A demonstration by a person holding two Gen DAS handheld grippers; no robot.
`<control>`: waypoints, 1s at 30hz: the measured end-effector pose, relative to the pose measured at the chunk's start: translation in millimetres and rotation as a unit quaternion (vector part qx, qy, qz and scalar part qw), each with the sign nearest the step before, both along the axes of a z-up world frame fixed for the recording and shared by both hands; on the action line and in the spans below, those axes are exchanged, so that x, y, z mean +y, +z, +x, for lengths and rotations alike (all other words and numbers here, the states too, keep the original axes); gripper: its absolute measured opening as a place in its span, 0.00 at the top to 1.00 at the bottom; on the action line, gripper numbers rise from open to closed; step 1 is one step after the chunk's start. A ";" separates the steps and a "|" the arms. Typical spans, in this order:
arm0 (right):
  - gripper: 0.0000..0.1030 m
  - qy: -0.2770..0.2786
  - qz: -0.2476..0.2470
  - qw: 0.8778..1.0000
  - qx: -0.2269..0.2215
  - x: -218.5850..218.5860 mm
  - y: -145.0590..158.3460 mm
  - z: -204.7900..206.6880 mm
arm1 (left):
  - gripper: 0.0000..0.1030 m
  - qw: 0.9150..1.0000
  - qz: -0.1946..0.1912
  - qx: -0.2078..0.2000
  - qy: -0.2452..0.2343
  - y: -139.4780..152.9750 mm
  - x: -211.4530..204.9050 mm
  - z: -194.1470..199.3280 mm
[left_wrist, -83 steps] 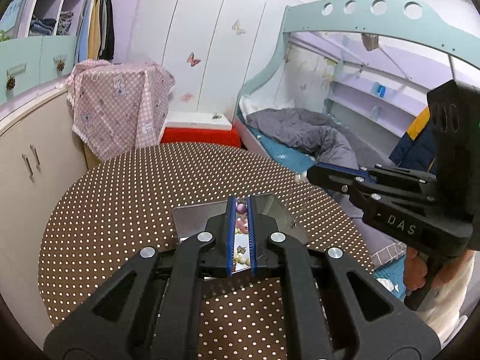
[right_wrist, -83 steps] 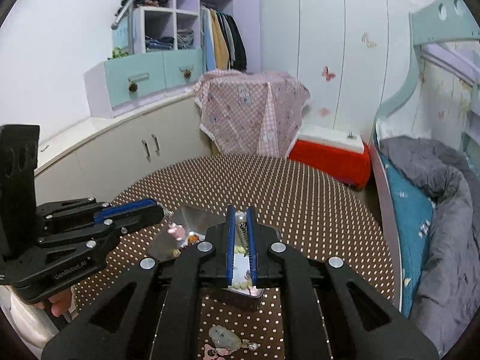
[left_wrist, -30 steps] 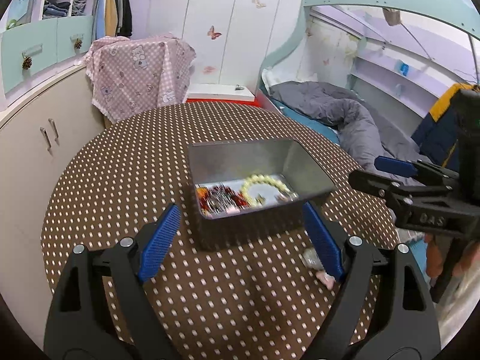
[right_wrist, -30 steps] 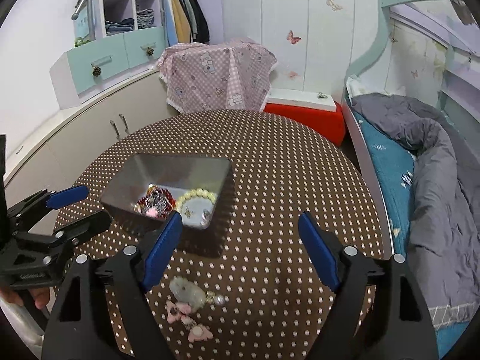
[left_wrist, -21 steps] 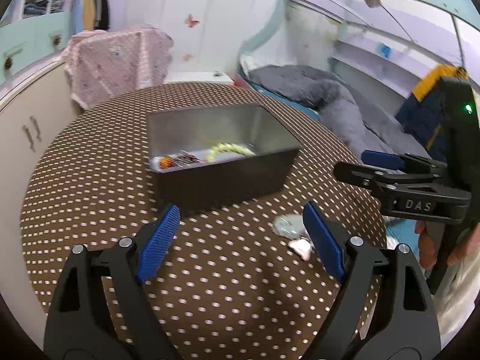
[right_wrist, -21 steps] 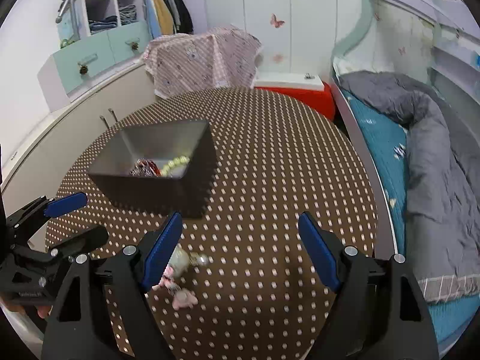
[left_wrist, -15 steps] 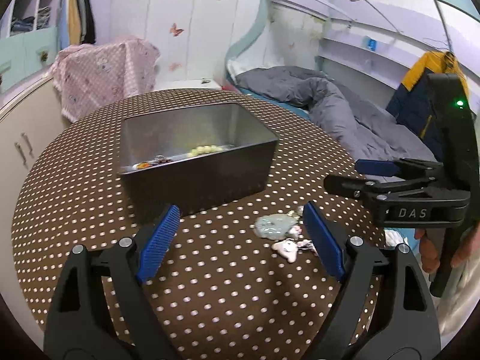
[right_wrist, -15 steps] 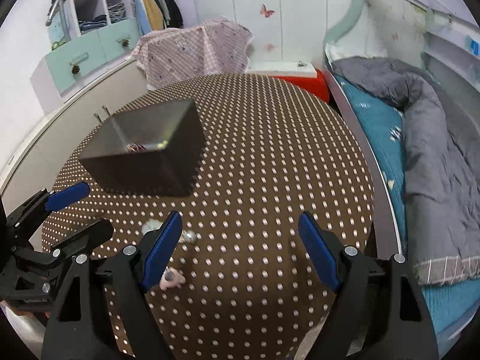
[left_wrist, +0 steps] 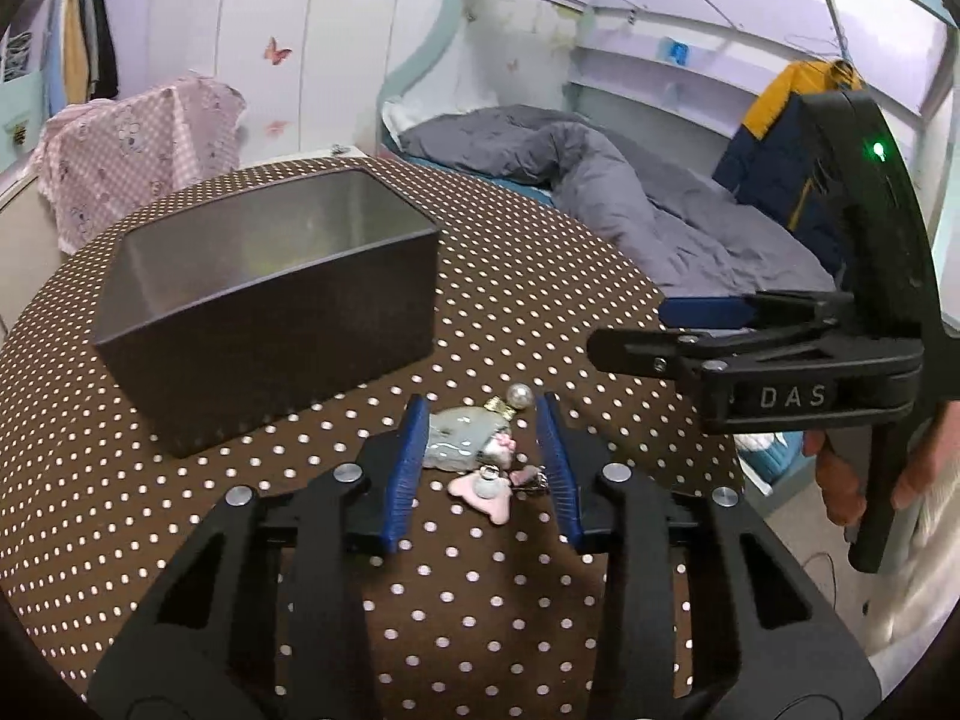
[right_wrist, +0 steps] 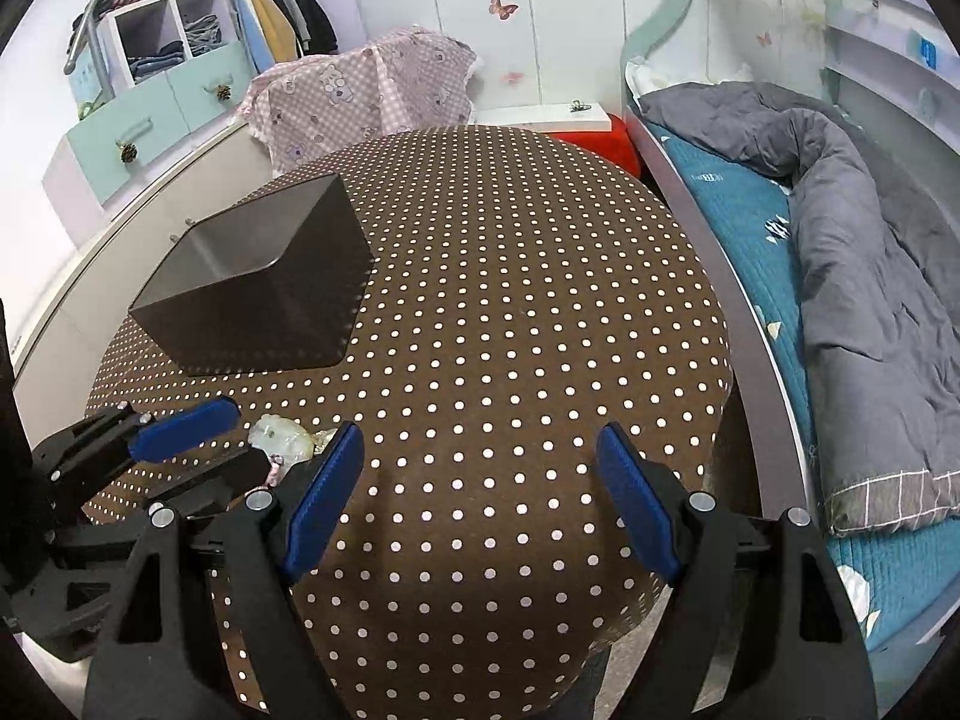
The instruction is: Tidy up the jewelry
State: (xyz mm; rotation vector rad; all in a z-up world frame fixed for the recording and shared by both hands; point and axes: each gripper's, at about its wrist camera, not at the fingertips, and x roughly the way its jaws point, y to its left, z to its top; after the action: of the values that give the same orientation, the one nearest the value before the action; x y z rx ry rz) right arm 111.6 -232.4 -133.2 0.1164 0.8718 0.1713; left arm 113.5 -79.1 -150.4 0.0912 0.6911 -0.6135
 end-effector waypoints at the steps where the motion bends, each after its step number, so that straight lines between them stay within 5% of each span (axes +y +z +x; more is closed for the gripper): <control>1: 0.26 0.000 0.001 1.000 0.001 -0.6 -0.8 0.1 | 0.66 1.000 0.001 0.001 -0.002 -0.2 -1.1 0.5; 12: 0.26 -0.001 0.006 1.000 -0.002 -6.0 -0.8 -2.4 | 0.91 1.000 0.022 0.018 0.002 -6.6 -2.9 2.9; 19: 0.26 0.033 0.005 0.999 -0.003 13.9 -1.1 -1.3 | 0.92 1.000 0.015 0.017 0.019 -7.4 7.0 1.7; 30: 0.69 0.080 -0.007 0.997 0.008 50.4 -10.3 13.0 | 0.92 0.998 -0.016 0.011 0.064 4.9 40.1 6.5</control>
State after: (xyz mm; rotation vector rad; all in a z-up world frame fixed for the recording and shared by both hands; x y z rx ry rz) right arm 124.6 -182.0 -143.4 0.0353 0.8976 0.3144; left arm 120.0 -39.1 -145.5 0.0097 0.7020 -0.5037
